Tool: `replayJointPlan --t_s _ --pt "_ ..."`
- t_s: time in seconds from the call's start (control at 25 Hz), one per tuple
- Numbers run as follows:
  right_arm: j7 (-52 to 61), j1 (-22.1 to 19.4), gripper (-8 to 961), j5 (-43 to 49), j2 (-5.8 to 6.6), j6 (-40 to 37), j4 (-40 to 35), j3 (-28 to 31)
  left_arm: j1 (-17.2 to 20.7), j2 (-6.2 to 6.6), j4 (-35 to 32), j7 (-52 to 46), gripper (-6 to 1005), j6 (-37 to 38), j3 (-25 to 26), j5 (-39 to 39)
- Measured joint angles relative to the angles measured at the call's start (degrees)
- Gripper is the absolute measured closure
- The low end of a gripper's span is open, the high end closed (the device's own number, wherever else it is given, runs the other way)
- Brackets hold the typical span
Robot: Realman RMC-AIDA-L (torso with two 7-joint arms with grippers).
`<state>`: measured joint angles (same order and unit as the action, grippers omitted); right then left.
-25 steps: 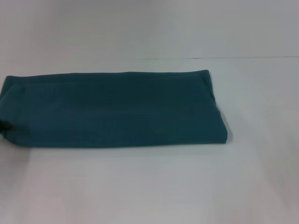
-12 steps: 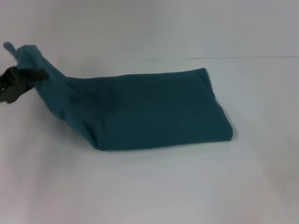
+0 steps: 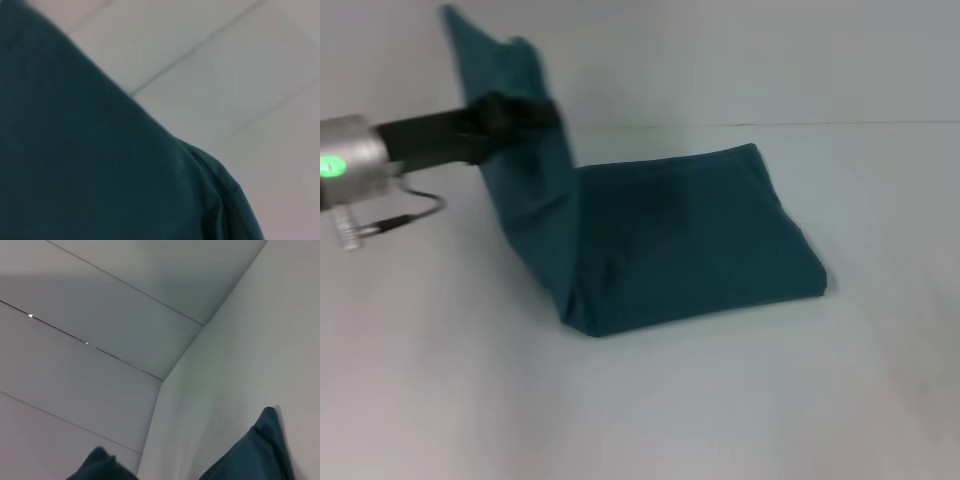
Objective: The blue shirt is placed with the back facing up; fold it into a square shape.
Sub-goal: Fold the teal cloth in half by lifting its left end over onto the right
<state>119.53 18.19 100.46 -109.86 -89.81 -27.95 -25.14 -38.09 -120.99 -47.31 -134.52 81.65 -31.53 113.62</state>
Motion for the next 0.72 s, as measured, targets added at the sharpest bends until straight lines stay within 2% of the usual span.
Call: replayJointPlan --t_s 0.12,0.2,0.28,0.36,0.72 --pt "0.0 0.0 12 0.0 -0.02 0.0 0.0 0.0 -1.5 -1.36 0.1 -0.2 938 -3.2 -5.0 0.0" --pt "0.0 0.0 12 0.0 -0.08 0.0 0.0 0.0 -2.8 -2.74 0.3 -0.3 938 -6.3 -8.1 0.0" --pt "0.0 0.0 13 0.0 -0.15 0.0 0.0 0.0 -4.0 -3.34 1.7 -0.3 938 -10.0 -11.4 -0.6" --pt "0.0 0.0 13 0.1 -0.17 0.0 0.0 0.0 -6.4 -3.39 5.8 -0.3 938 -15.8 -16.7 -2.3" --pt "0.0 0.0 18 0.6 -0.05 0.0 0.6 0.0 -10.7 -3.43 10.3 0.2 935 -23.5 -25.1 -4.2"
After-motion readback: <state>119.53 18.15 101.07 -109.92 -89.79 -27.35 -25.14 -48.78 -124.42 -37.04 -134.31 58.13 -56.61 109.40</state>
